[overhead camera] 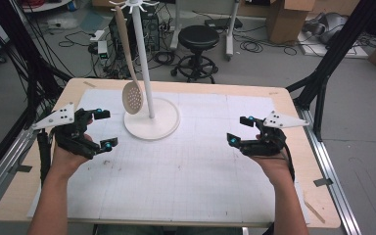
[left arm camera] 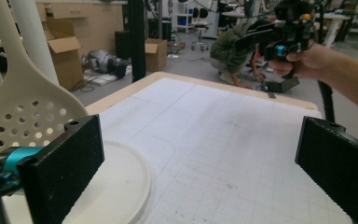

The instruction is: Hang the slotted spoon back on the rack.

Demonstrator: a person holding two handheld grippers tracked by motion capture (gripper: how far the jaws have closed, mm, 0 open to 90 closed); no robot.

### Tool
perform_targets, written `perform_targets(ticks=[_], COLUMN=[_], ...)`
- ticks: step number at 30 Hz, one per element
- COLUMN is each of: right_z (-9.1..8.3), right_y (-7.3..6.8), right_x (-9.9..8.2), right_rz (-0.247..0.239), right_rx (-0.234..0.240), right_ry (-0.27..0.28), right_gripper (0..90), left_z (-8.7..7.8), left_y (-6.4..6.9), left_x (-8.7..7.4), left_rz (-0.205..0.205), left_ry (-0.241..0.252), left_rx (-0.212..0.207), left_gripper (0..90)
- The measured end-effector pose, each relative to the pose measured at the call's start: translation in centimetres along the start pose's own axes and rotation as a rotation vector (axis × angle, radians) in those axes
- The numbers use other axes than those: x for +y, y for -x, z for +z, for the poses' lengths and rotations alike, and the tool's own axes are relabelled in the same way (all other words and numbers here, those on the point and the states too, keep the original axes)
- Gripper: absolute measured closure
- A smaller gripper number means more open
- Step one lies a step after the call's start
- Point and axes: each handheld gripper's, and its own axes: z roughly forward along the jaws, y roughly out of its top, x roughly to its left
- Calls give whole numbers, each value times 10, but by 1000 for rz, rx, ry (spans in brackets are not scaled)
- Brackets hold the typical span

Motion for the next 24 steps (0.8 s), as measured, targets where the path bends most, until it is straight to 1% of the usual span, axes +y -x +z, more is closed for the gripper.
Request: perform_targets(ticks=[2,5,8,16,24], right_z=[-1,-2,-2,0,0], right_y=[0,0,0,-1,0], right_x=[-1,-2,-1,-3,-3], right_rz=[4,8,4,8,8], right_rx=[-1,-5,-4,2,5], right_ry=[-1,0,1,-1,-3], right_gripper=[178,178,177,177,177], left_z=[1,1,1,4,3], left_y=[-1,-5,-5,-6,-7], left_x=[-3,-5,-6,-7,-9], left_rz=[1,-4,-5,-1,-10], left_ry=[-5,-11,-11,-27,-30], left_rx=[15,24,23,21,36], left_gripper=[17,17,17,17,17])
